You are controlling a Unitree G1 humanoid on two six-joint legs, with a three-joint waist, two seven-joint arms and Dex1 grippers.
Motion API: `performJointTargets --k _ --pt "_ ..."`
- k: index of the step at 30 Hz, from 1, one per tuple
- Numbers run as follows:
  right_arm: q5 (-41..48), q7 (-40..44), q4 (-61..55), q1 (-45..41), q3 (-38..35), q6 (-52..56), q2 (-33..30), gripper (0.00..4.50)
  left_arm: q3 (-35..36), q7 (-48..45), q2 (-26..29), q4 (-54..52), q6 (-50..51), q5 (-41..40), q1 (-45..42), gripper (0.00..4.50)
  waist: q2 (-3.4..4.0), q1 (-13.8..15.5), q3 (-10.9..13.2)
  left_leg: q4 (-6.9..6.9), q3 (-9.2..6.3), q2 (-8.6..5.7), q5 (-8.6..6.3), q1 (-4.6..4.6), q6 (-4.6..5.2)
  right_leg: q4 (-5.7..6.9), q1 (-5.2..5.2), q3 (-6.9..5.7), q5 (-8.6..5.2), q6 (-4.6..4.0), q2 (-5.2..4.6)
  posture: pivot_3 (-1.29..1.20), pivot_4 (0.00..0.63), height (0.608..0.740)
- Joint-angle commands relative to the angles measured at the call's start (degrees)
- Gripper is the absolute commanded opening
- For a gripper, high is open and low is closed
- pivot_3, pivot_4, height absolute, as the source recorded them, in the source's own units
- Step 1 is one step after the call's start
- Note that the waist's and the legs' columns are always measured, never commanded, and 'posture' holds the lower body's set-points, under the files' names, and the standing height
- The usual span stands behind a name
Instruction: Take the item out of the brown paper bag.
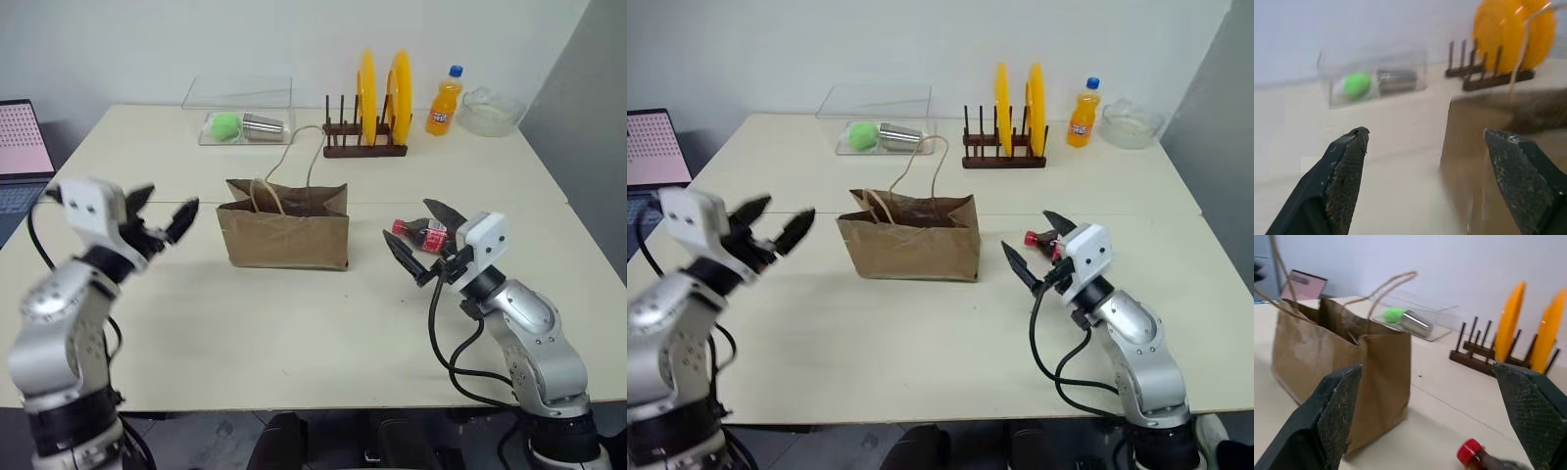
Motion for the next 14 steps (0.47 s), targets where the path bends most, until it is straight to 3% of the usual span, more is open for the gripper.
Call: performJointTargets --k 1,5,14 --pt "-0.7 -3.0 -3.3 3.8 -2.7 -1.4 0.9 4.5 -3.9 4.5 -1.8 -9.3 -2.9 4.0 6.1 4.01 0.01 0.4 0.0 0.0 0.01 0.0 0.0 0.0 0.0 -0.01 0.0 0.01 0.0 0.0 0.0 0.0 0.15 0.74" --pt "-1.7 -5.2 -5.9 10.2 -3.2 -1.6 1.4 4.5 -11.0 7.5 -4.4 -10.9 -8.1 9.9 13.9 4.01 0.03 0.6 0.0 -0.01 0.06 -0.01 0.0 0.07 0.01 -0.05 0.08 0.06 -0.15 0.25 0.0 0.0 0.15 0.74" --pt "-4.8 -6.5 -7.4 15.2 -2.0 -2.7 1.2 4.5 -19.2 7.3 -7.6 -7.1 -16.4 11.5 16.6 4.01 0.07 0.5 -0.1 -0.02 0.07 0.0 -0.01 0.15 0.02 -0.05 0.14 0.04 -0.18 0.26 0.02 0.0 0.15 0.74"
